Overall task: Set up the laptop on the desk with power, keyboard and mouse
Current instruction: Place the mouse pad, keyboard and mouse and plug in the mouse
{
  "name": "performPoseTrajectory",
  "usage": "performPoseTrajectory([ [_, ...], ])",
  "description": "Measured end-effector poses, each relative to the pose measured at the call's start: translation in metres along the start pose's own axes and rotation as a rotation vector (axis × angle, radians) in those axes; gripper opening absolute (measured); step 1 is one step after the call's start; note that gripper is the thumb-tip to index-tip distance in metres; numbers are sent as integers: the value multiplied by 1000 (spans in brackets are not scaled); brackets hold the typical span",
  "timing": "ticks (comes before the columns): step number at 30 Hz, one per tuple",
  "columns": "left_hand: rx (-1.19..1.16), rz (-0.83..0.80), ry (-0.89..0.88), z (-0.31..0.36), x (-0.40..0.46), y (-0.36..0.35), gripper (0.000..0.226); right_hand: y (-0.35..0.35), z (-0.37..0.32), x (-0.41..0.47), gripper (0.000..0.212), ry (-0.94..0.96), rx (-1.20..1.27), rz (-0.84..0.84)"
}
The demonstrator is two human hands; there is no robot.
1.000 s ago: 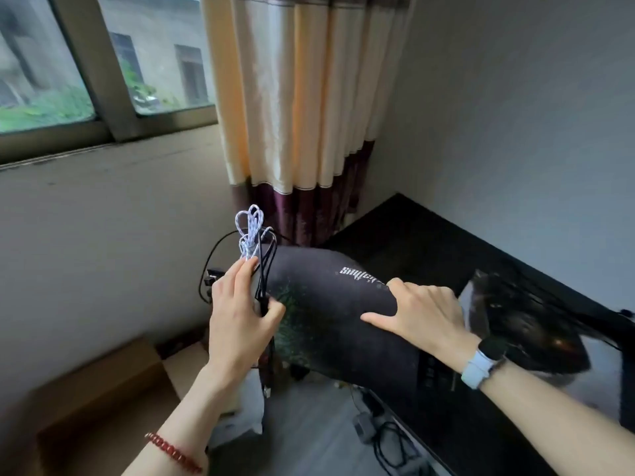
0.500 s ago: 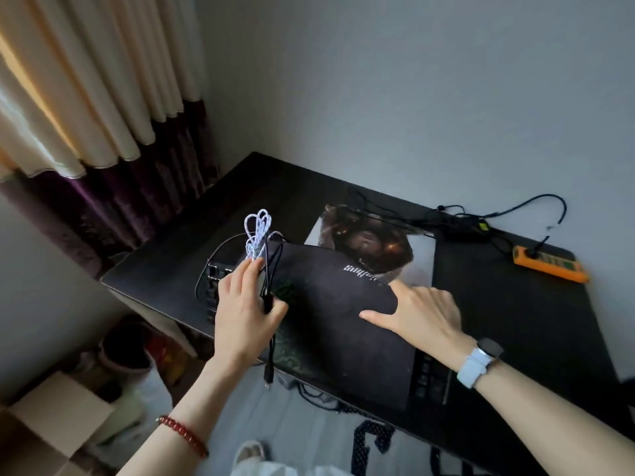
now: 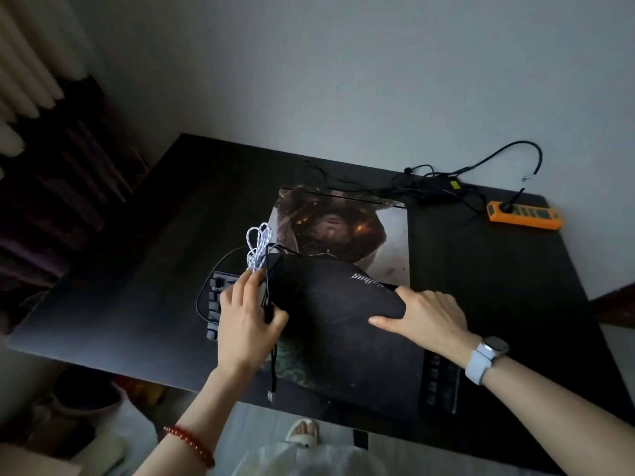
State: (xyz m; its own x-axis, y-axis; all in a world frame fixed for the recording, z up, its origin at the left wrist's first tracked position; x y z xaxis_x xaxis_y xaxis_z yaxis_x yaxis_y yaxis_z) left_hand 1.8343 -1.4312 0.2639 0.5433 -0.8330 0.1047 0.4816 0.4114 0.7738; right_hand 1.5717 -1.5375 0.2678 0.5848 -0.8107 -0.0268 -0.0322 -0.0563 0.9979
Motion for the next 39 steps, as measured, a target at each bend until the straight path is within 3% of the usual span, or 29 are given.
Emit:
performPoseTrajectory([
  [13, 81, -58, 59, -5, 19, -50, 67, -93, 29, 26, 56, 72, 249, -258],
  [23, 117, -55, 89, -6, 21, -76, 68, -130, 42, 53, 50, 197, 264, -406],
  [39, 70, -65, 104, -13, 16, -81, 68, -125, 34, 49, 62, 177, 51, -384],
])
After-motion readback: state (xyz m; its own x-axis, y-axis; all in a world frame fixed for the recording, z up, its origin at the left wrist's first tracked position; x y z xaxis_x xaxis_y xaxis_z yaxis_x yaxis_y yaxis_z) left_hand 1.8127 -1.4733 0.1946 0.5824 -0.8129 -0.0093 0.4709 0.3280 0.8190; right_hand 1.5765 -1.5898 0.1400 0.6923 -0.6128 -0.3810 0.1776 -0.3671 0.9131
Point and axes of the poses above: each hand's wrist, its own x-axis towards the middle knuckle, its own y-axis out of the back of the hand, z = x × y, the point moved 5 cm from there along x, towards the middle knuckle, and after that the axes turned 9 degrees about y, right-handed, at the moved point
